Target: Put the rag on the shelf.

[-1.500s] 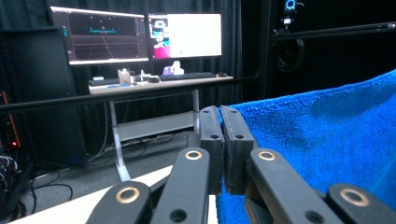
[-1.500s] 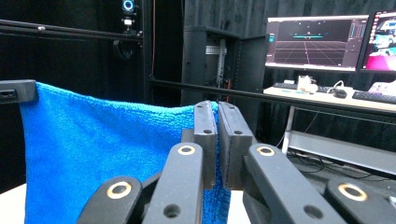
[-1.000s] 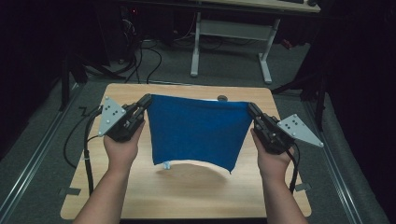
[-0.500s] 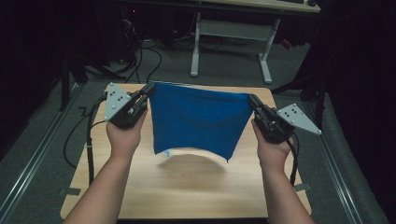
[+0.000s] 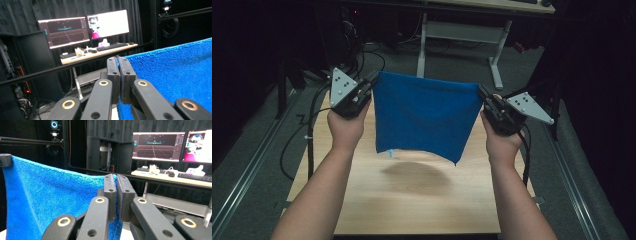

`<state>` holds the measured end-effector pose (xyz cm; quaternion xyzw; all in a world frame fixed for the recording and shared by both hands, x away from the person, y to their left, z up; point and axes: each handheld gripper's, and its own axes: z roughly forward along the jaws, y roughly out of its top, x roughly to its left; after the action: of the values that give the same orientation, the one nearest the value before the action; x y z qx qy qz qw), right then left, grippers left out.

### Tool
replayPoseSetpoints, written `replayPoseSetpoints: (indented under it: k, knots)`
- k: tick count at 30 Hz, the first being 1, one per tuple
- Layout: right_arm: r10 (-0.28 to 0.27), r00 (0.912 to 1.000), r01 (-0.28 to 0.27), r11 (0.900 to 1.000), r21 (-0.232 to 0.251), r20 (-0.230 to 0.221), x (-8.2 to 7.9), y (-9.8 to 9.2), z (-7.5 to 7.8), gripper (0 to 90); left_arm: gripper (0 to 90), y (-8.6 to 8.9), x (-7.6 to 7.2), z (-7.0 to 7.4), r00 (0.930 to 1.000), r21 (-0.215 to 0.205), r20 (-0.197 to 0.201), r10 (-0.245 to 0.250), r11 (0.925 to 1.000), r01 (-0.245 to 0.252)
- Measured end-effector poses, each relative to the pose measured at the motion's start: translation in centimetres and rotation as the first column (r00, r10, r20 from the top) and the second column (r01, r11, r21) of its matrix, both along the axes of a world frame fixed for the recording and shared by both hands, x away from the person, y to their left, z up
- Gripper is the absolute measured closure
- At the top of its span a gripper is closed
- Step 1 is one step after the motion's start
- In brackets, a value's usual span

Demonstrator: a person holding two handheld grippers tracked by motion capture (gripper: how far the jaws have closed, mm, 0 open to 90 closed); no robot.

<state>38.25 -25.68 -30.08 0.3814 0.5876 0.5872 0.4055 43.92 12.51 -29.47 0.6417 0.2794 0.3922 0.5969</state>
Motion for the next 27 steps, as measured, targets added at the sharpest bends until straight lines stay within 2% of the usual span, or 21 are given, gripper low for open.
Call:
replayPoseSetpoints:
  k: [2, 8, 15, 18, 23, 27]
  knots:
    - [-0.002, 1.0000, 0.002, 1.000, -0.003, 0.004, 0.6, 0.0, 0.3, 87.4, 88.7, 0.0, 0.5, 0.2, 0.9999, 0.004, 0.012, 0.004, 1.0000, -0.004]
    - [-0.013, 0.9999, 0.013, 1.000, -0.006, 0.004, 2.0, 0.0, 1.1, 87.4, 88.7, -0.2, 1.8, 0.6, 1.0000, 0.005, 0.006, 0.005, 1.0000, -0.005]
    - [-0.034, 0.9994, 0.034, 0.999, -0.034, -0.003, 3.9, -0.1, 1.8, 87.4, 88.7, -0.6, 3.4, 1.2, 0.9998, 0.006, 0.010, 0.018, 0.9998, -0.018]
    - [-0.041, 0.9991, 0.041, 0.999, -0.030, -0.007, 5.0, -0.1, 1.9, 87.4, 88.7, -0.7, 4.2, 1.3, 0.9996, 0.022, 0.010, 0.028, 0.9994, -0.028]
    - [-0.054, 0.9982, 0.053, 0.998, -0.046, -0.027, 6.9, 0.2, 1.8, 87.4, 88.7, -0.6, 5.7, 1.1, 0.9989, 0.041, 0.003, 0.046, 0.9981, -0.046]
    - [-0.067, 0.9964, 0.063, 0.996, -0.064, -0.053, 8.5, 0.5, 1.3, 87.4, 88.7, -0.7, 7.0, 0.5, 0.9976, 0.064, -0.027, 0.064, 0.9960, -0.062]
